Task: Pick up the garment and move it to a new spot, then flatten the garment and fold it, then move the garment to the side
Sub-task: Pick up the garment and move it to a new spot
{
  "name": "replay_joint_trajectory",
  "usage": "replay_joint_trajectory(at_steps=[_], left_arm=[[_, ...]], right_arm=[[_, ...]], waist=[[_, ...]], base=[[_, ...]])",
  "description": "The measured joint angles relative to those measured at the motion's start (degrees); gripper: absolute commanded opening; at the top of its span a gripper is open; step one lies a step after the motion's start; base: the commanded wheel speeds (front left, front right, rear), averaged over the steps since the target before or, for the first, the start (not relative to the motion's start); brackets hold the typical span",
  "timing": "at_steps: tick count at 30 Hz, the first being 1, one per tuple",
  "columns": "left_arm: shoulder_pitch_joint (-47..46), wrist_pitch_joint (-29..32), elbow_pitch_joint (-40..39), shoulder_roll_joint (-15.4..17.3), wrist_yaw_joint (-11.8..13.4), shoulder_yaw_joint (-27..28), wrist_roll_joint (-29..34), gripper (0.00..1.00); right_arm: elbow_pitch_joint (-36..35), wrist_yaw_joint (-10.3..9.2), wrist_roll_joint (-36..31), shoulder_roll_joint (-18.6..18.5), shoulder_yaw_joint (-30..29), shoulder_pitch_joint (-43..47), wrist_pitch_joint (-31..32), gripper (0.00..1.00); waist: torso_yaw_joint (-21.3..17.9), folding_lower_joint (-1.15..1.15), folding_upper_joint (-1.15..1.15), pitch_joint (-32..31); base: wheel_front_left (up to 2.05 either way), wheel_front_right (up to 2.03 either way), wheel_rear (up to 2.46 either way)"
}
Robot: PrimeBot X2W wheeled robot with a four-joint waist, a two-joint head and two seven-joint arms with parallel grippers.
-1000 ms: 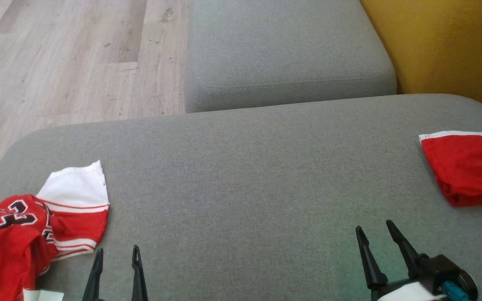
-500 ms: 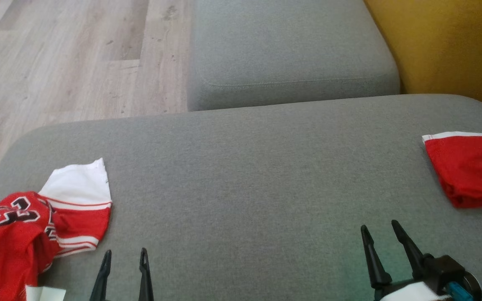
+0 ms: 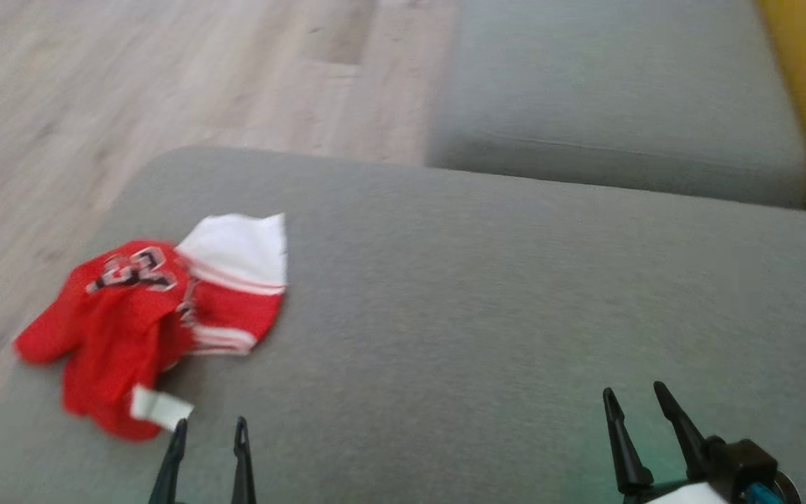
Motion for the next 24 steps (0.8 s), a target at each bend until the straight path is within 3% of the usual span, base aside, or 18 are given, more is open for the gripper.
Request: replay_joint_trajectory(at_steps=[9,15,20,24], left_arm=[[0.1,0.0,-0.5,0.0,1.6,1.8,-0.9,1.0],[-0.8,0.0,-1.5,0.0,2.1,1.8,-1.3,1.0],[-12.3,0.0,-1.4,-0.1,3.5,1.9,-1.1,1.0],[-25.7,0.0,8.2,-0.7,3.8,2.3,-1.1,1.0]], right_arm=[[0.0,0.0,-0.1,0.2,1.0,-2.6,0.0,1.0],[0.0,0.0,0.0,-1.1,0.9,-3.5,0.0,1.0],[-1.9,0.0,0.0,-7.5,0.3,-5.2,0.0,1.0],[-3.5,0.0,0.0,-13.1,0.6,-8.6,0.0,1.0]], waist=[[12.5,0.0,0.0,2.0],[16.4,0.0,0.0,5.4],[17.2,0.01,0.0,11.7],[16.8,0.02,0.0,16.9]], base=[[0.0,0.0,0.0],[0.0,0.0,0.0],[0.0,0.0,0.0],[0.0,0.0,0.0]])
